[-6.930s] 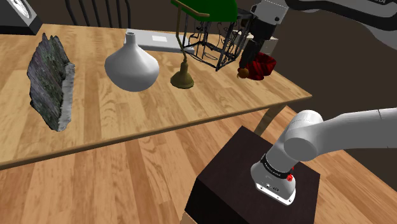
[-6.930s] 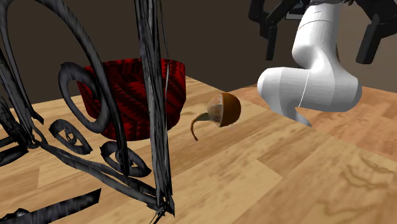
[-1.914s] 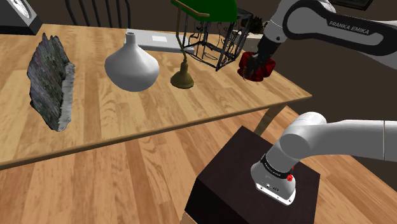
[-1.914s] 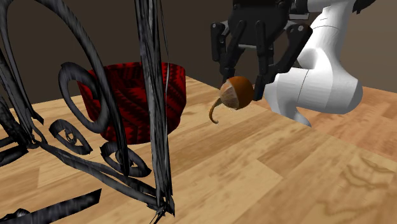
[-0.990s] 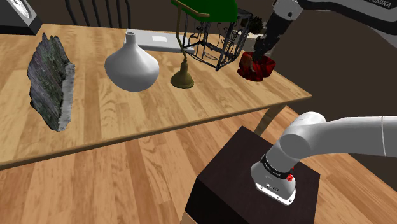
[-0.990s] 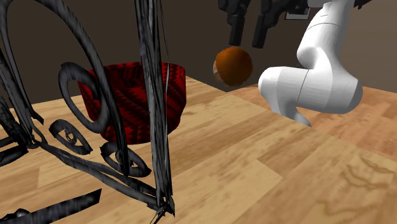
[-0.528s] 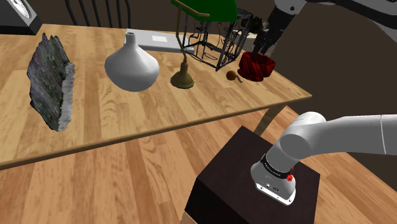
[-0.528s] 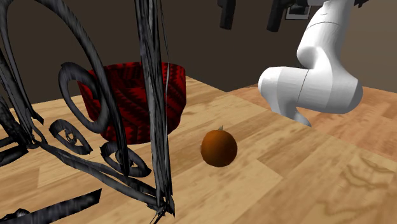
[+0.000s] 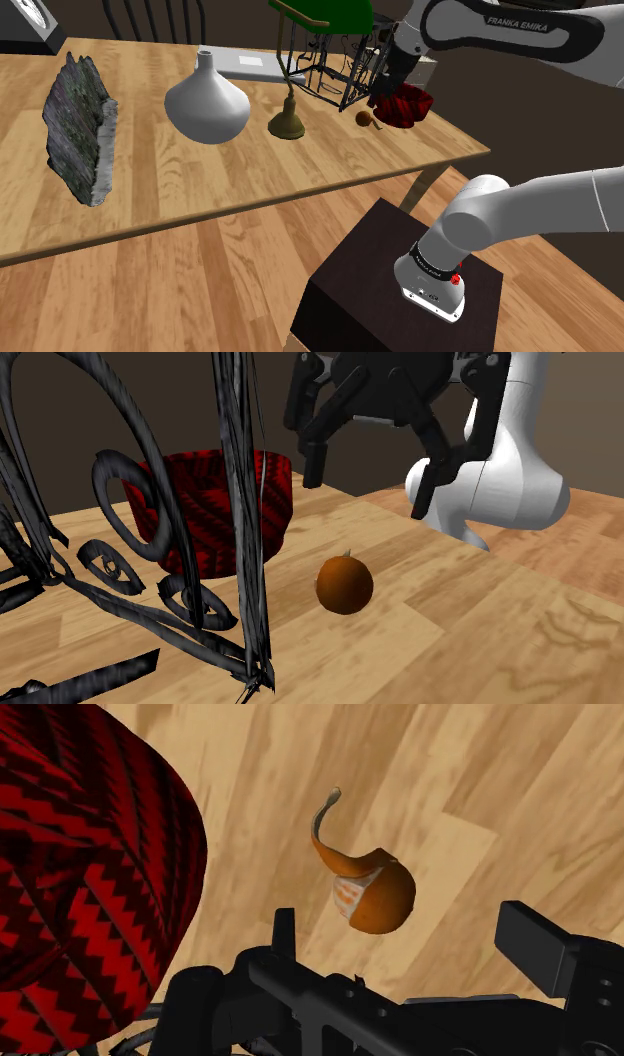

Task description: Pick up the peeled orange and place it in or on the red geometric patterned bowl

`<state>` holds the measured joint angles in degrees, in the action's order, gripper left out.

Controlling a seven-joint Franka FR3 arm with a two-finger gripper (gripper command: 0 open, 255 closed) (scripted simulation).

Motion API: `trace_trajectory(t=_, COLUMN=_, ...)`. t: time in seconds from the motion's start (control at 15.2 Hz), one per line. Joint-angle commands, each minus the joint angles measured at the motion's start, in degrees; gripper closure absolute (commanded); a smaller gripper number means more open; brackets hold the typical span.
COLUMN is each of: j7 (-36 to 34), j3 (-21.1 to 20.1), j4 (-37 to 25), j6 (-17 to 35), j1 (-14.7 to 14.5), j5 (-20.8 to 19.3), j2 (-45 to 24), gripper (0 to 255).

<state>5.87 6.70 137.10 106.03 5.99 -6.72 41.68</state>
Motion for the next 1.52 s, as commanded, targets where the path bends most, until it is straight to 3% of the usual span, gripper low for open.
trace_trajectory(t=0.0, j7=1.2, j3=0.1, j4=2.3, j6=4.4, j1=-0.8, j5=-0.4, j2=-1.7, gripper=0)
trace_trajectory(t=0.59, j7=1.9, j3=1.0, j4=7.8, j6=13.4, j1=-1.1, j5=-1.2, j2=-5.2, gripper=0)
trace_trajectory(t=1.12, j7=1.9, j3=1.0, j4=7.8, j6=13.4, j1=-1.1, j5=-1.2, j2=-5.2, gripper=0)
trace_trajectory(t=1.19, j7=1.9, j3=1.0, j4=7.8, j6=13.4, j1=-1.1, j5=-1.2, j2=-5.2, gripper=255)
trace_trajectory(t=1.45, j7=1.9, j3=1.0, j4=7.8, j6=13.4, j1=-1.1, j5=-1.2, j2=-5.2, gripper=255)
